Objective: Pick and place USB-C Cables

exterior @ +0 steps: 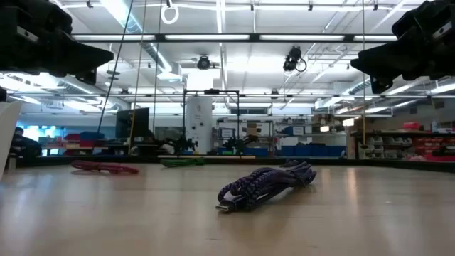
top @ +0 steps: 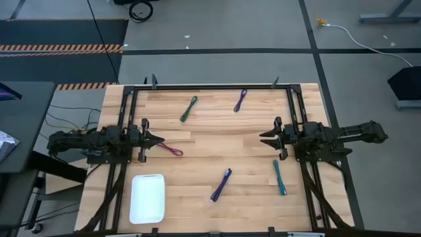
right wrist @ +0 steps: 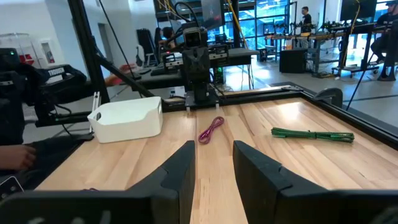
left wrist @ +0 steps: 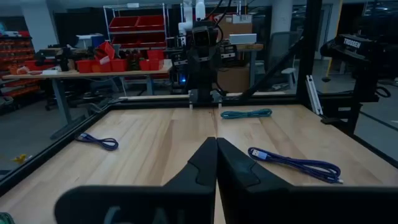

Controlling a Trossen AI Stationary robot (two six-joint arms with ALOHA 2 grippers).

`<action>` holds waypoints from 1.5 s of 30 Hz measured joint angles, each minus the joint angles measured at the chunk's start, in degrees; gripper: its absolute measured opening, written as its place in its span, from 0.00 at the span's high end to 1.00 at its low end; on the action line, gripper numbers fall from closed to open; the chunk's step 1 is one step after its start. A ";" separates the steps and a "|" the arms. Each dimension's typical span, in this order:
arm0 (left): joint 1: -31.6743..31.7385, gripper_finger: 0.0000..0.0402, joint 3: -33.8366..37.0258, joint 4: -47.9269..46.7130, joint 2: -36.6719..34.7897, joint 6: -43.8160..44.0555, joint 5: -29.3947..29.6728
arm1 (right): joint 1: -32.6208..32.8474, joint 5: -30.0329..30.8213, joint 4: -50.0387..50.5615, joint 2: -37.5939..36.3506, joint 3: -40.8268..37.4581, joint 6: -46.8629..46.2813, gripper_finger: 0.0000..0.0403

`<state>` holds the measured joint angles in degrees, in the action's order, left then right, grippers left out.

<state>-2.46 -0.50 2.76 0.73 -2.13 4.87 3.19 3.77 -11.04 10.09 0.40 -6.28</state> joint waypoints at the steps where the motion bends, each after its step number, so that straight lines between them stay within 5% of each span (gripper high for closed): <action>1: 0.02 0.98 -0.01 -0.01 0.00 0.01 0.00 | 0.00 0.01 0.00 0.01 -0.01 0.00 0.72; 25: 0.02 0.98 -0.01 0.01 0.00 -0.08 0.02 | 0.01 0.01 0.01 0.01 -0.02 0.00 0.72; 33: 0.00 0.98 -0.01 5.39 -0.02 -19.28 0.08 | 0.02 0.01 0.02 0.01 -0.02 0.00 0.72; 45: 0.00 0.98 -0.01 7.45 -0.02 -19.08 0.02 | 0.02 0.02 -10.95 0.00 0.00 0.00 0.72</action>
<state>-2.46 -0.51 10.20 0.71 -21.21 4.89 3.20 3.79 -21.99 10.09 0.40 -6.28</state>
